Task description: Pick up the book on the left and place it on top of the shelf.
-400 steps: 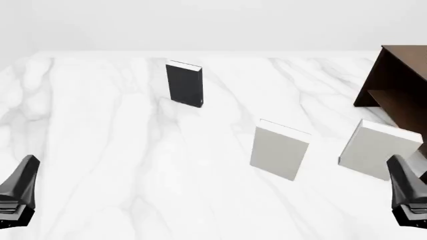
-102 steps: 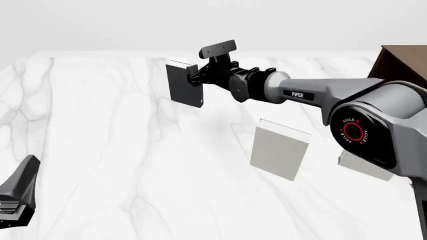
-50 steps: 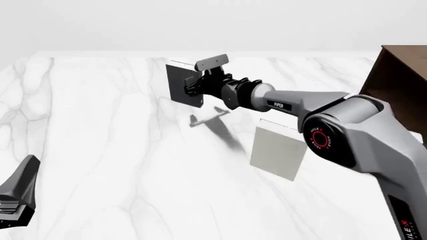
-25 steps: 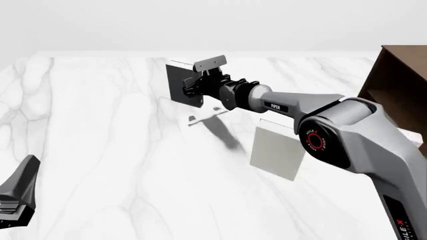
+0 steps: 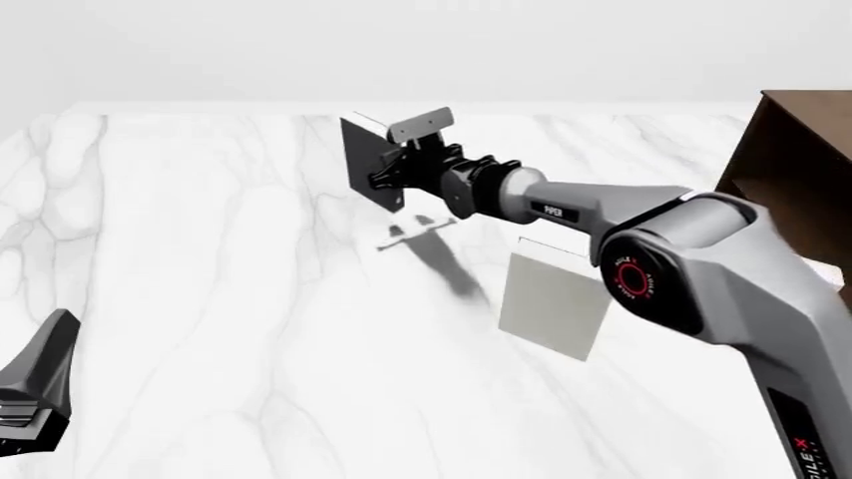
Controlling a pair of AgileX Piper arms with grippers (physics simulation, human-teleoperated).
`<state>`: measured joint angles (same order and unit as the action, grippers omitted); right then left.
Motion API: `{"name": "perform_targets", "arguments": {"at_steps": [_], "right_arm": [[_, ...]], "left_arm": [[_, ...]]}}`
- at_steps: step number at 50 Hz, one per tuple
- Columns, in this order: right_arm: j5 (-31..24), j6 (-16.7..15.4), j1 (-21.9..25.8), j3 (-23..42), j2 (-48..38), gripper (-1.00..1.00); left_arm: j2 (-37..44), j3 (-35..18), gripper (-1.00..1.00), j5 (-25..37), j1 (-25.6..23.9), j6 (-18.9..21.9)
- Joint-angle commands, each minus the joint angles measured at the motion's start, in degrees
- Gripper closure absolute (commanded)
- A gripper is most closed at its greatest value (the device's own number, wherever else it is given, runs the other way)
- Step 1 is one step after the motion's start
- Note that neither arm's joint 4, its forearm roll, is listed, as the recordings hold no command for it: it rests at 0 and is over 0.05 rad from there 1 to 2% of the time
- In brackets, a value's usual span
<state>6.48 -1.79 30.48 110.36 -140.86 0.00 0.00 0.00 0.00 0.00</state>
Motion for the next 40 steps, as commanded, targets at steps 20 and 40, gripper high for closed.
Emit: {"name": "perform_targets", "arguments": {"at_steps": [20,40], "right_arm": [[12.3,1.3,-0.5,-22.0,20.8,1.00],[12.6,-1.3,0.4,-34.0,35.9,1.00]], "left_arm": [[0.0,0.0,-1.00,0.0,0.0,0.0],[0.0,0.0,-1.00,0.0,0.0,0.0]]}}
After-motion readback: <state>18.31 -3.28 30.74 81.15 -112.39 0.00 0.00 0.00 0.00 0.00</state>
